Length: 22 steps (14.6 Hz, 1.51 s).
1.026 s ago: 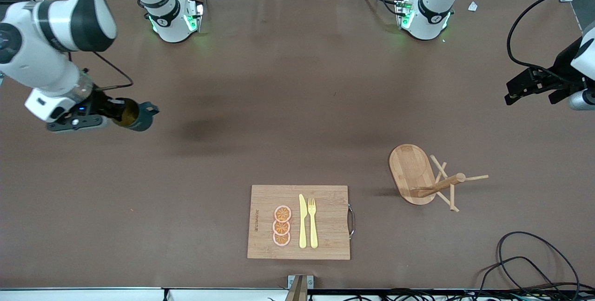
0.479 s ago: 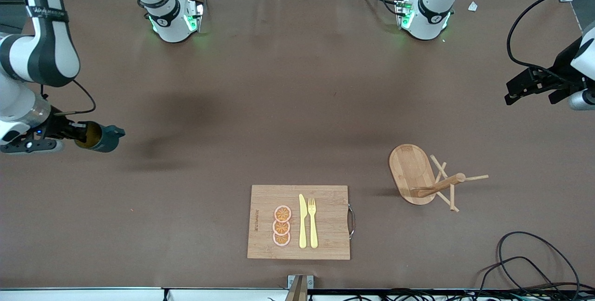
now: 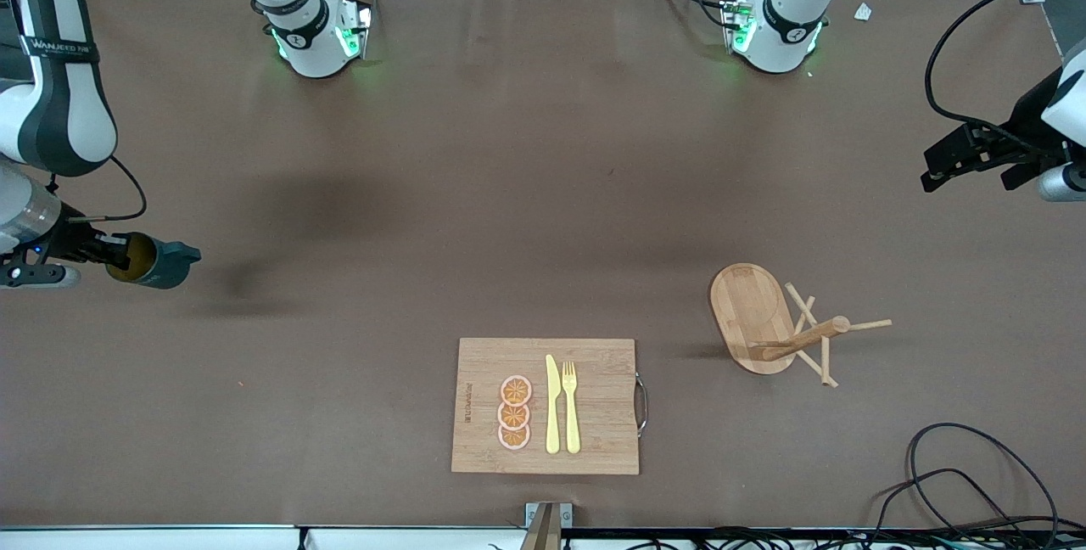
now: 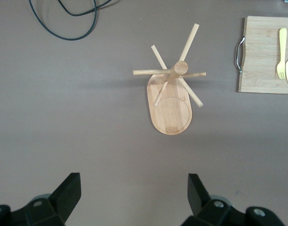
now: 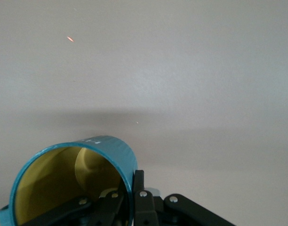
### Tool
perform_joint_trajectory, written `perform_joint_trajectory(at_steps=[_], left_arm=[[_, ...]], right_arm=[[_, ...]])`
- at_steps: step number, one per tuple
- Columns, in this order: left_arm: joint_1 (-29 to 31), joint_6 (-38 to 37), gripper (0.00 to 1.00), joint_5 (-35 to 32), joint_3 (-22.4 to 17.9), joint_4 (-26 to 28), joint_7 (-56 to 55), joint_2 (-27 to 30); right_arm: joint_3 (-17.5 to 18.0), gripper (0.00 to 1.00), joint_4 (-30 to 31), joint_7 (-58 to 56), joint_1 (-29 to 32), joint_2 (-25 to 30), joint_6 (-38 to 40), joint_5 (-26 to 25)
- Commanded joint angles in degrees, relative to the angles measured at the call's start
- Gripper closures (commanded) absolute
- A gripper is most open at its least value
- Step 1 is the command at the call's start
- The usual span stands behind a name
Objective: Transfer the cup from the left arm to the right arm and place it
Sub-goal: 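Lower the teal mug onto the table with the right gripper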
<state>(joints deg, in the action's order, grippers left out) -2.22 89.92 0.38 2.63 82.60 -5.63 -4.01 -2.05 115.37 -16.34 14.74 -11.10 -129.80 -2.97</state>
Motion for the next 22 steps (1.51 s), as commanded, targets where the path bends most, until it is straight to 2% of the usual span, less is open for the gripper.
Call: perform_joint_trajectory(at_steps=[1, 4, 7, 12, 18, 22], left_arm=[[0.0, -0.9, 0.00, 0.0, 0.2, -0.5, 0.2, 0.3], [-0.1, -0.9, 0.00, -0.1, 0.2, -0.5, 0.0, 0.3], [-0.1, -0.9, 0.00, -0.1, 0.2, -0.5, 0.1, 0.3], [-0.1, -0.9, 0.00, 0.0, 0.2, -0.5, 0.1, 0.3], [-0.1, -0.9, 0.00, -0.1, 0.1, -0.5, 0.2, 0.3], [0.0, -0.9, 0.00, -0.1, 0.1, -0.4, 0.3, 0.3]], right_arm=[[1.3, 1.00, 4.6, -0.9, 2.7, 0.7, -2.8, 1.3], [1.3, 1.00, 12.3, -1.0, 3.1, 2.6, -8.8, 1.6], [1.3, 1.00, 15.9, -1.0, 3.1, 2.5, -14.5, 1.6], [1.5, 1.00, 17.8, -2.8, 2.8, 2.4, -19.9, 1.6], [1.6, 1.00, 23.6, -2.6, 3.6, 1.8, -31.3, 2.3], [1.8, 1.00, 24.4, -2.5, 2.8, 1.0, -31.4, 4.2]])
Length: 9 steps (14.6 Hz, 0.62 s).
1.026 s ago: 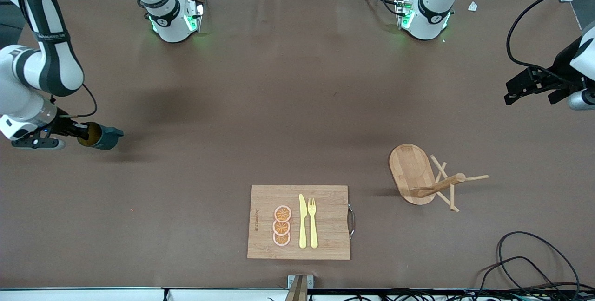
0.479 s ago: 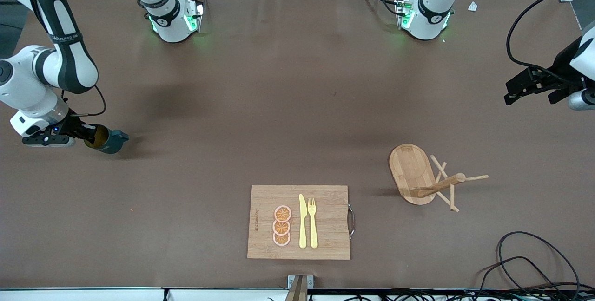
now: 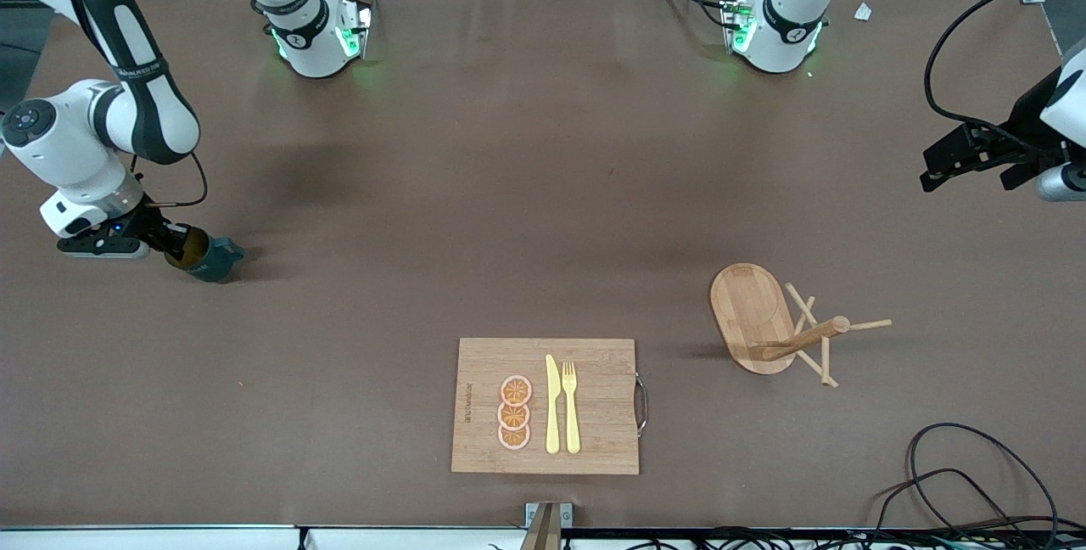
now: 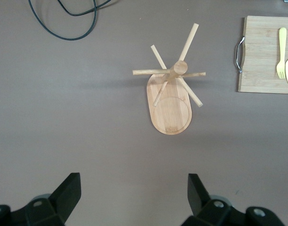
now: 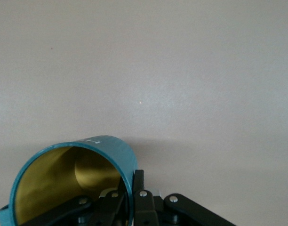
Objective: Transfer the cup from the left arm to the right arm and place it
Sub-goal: 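Lower the teal mug onto the table with the right gripper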
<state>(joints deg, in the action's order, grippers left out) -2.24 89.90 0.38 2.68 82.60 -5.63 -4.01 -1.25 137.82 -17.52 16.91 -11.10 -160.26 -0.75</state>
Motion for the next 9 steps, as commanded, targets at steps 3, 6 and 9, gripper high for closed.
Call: perform_joint_trajectory(at_steps=[3, 6, 9], left_arm=[[0.0, -0.9, 0.00, -0.1, 0.0, -0.4, 0.3, 0.3], [0.0, -0.9, 0.00, -0.1, 0.0, -0.4, 0.2, 0.3], [0.0, -0.9, 0.00, -0.1, 0.0, -0.4, 0.3, 0.3]], right_arm=[[1.2, 1.00, 2.2, -1.4, 0.4, 0.6, -1.0, 2.5], [1.3, 1.00, 2.1, -1.5, -0.4, -0.3, -1.1, 3.6], [1.6, 0.84, 1.7, -1.4, -1.4, -0.8, -1.1, 5.0]])
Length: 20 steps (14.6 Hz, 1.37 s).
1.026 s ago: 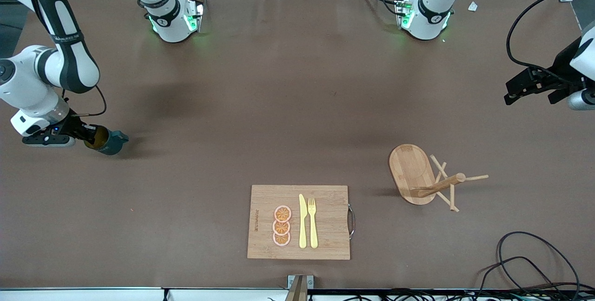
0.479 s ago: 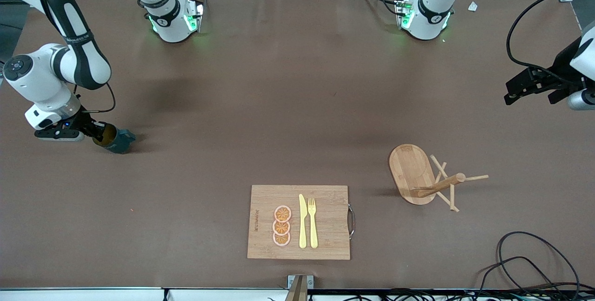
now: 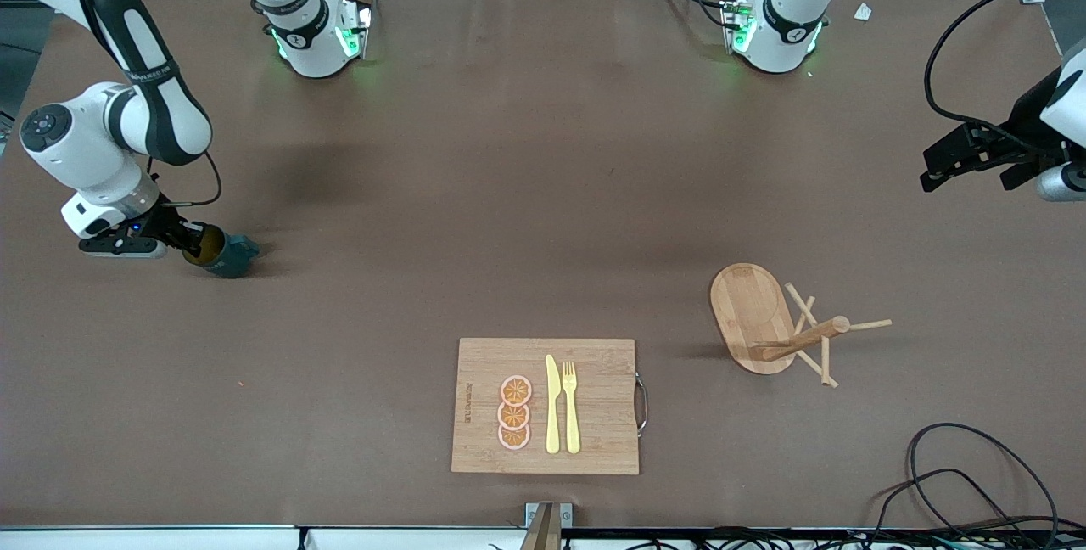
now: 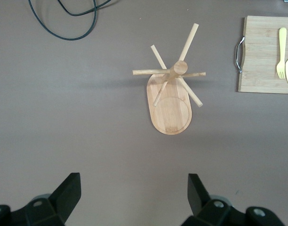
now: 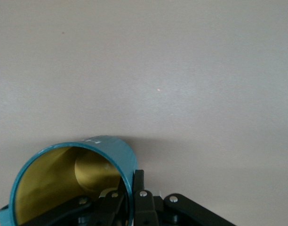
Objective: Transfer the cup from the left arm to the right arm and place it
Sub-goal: 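Lower the teal mug onto the table with the right gripper, then open the right gripper and raise it off the mug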
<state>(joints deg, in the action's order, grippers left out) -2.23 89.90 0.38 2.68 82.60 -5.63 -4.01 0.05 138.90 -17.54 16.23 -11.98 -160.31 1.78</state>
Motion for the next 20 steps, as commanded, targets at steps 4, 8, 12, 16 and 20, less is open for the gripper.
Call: perform_joint_trajectory(at_steps=[4, 8, 12, 16, 20], left_arm=[[0.0, -0.9, 0.00, -0.1, 0.0, -0.4, 0.2, 0.3], [0.0, -0.9, 0.00, -0.1, 0.0, -0.4, 0.3, 0.3], [0.0, -0.9, 0.00, -0.1, 0.0, -0.4, 0.3, 0.2], [0.0, -0.9, 0.00, -0.1, 0.0, -0.4, 0.3, 0.2], [0.0, -0.9, 0.00, -0.1, 0.0, -0.4, 0.3, 0.2]], right_arm=[[0.4, 0.46, 0.5, -1.5, -1.0, -0.5, -1.7, 2.7], [0.6, 0.11, 0.5, -1.8, -0.7, 0.2, -1.0, 2.8], [0.8, 0.02, -1.9, -1.9, -0.9, 7.3, 13.6, 2.9], [1.5, 0.00, -12.6, -1.3, -3.6, 15.1, 37.9, 4.7], [1.7, 0.00, -24.5, 22.1, -14.9, 15.8, 48.2, 2.9]])
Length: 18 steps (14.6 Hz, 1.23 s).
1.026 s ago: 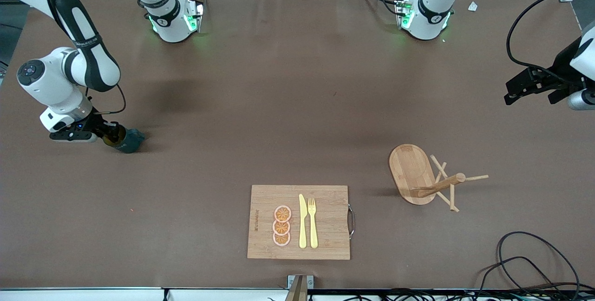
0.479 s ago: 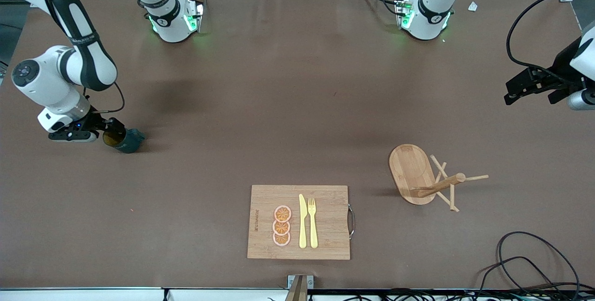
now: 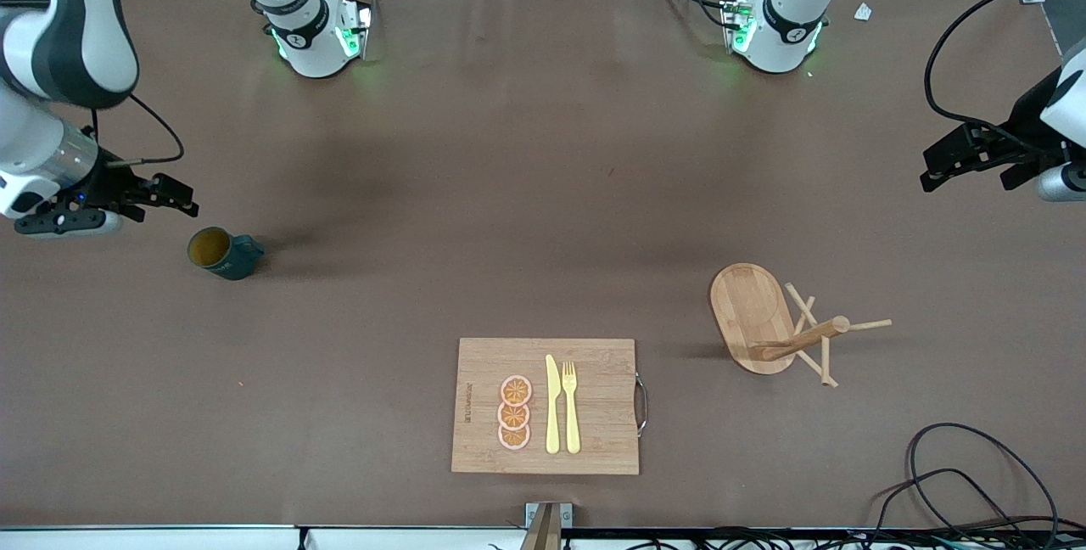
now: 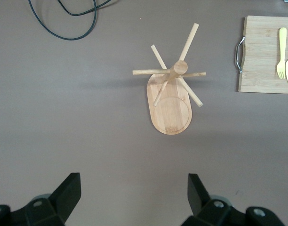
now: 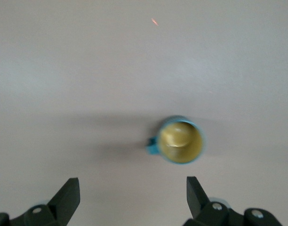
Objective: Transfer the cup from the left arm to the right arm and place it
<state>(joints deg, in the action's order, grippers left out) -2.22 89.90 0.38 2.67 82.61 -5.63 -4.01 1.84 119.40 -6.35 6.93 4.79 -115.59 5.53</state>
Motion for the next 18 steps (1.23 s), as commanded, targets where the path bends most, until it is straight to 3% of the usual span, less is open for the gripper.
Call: perform_joint_trajectory(at_steps=[1, 4, 7, 12, 18], left_arm=[[0.0, -0.9, 0.00, -0.1, 0.0, -0.4, 0.3, 0.2], [0.0, -0.9, 0.00, -0.1, 0.0, -0.4, 0.3, 0.2], [0.0, -0.9, 0.00, -0.1, 0.0, -0.4, 0.3, 0.2], [0.1, -0.9, 0.00, -0.1, 0.0, -0.4, 0.3, 0.2], [0.1, -0.8, 0.00, -0.7, 0.0, -0.4, 0.3, 0.1]], right_arm=[[-0.1, 0.00, -8.1, 15.8, -8.2, -1.0, 5.7, -2.7], [-0.2, 0.00, -16.2, 20.0, -11.6, -1.4, 11.8, -7.5], [-0.9, 0.00, -16.6, 15.4, -9.9, -1.6, 11.6, -7.8], [-1.1, 0.00, -19.5, 6.6, -1.2, -1.7, 11.2, -7.8], [-1.1, 0.00, -21.1, 4.1, 0.3, -1.7, 12.3, -7.8]])
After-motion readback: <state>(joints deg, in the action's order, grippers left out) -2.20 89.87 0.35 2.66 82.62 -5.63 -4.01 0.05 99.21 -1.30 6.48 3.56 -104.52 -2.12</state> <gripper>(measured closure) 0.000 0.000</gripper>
